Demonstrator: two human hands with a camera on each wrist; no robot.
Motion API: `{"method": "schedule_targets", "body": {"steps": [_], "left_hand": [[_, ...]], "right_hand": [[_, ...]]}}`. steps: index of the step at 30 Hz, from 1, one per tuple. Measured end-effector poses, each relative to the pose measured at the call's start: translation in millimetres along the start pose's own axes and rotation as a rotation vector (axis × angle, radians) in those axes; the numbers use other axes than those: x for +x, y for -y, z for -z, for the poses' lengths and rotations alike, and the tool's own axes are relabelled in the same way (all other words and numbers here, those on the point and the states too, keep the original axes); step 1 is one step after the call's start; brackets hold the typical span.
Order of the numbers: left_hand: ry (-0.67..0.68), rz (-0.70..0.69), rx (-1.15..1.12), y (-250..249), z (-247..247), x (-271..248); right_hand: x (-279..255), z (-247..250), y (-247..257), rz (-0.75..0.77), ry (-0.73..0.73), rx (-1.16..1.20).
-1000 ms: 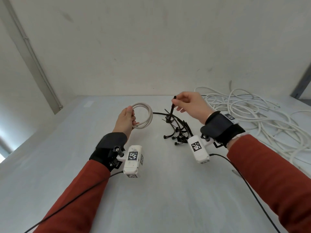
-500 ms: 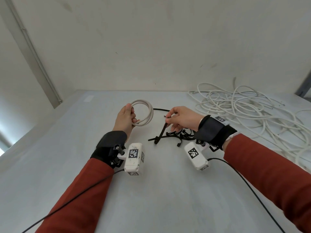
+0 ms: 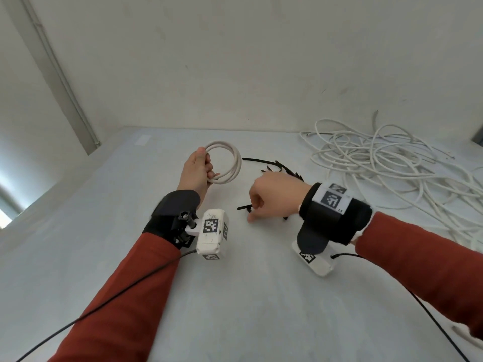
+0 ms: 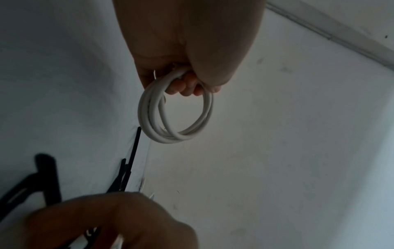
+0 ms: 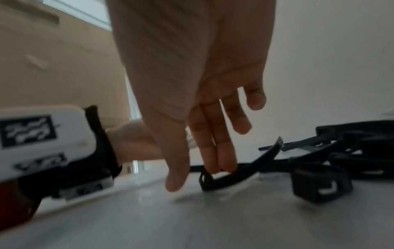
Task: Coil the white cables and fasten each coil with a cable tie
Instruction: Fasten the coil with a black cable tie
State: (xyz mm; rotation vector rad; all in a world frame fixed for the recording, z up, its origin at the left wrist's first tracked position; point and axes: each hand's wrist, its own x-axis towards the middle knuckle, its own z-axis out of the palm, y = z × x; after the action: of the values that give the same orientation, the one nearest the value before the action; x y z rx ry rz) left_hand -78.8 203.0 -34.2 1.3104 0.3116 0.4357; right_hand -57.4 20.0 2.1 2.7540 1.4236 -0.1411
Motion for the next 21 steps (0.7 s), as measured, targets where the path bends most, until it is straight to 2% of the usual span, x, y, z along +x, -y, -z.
{"method": "schedule_targets", "body": {"steps": [2, 4, 7, 10, 15, 18, 21], "left_hand": [[0.004, -0.014, 0.018, -1, -1, -2], [0.009, -0.032, 0.053, -2, -1, -4], [0.014, -0.052, 0.080, -3, -1, -6], [0.013, -0.053, 0.091, -5, -2, -9], [0.012, -0.055, 0.115, -7, -5, -12], [0.018, -0.046, 0.116, -8, -7, -14], [0.030, -0.060, 0.120, -11, -11, -18]], "right_hand": [[1, -1, 7, -0.016, 0.041, -0.114], [3, 0, 9, 0.002, 0.047, -0.113], [-1, 16, 2, -0.024, 0.117, 0.083], [-10, 45, -11, -0.055, 0.113, 0.306], [-32, 81, -38, -0.125, -0.008, 0.682], [-41, 84, -50, -0.160, -0.159, 0.943], [-48, 78, -50, -0.100, -0.337, 1.222]]}}
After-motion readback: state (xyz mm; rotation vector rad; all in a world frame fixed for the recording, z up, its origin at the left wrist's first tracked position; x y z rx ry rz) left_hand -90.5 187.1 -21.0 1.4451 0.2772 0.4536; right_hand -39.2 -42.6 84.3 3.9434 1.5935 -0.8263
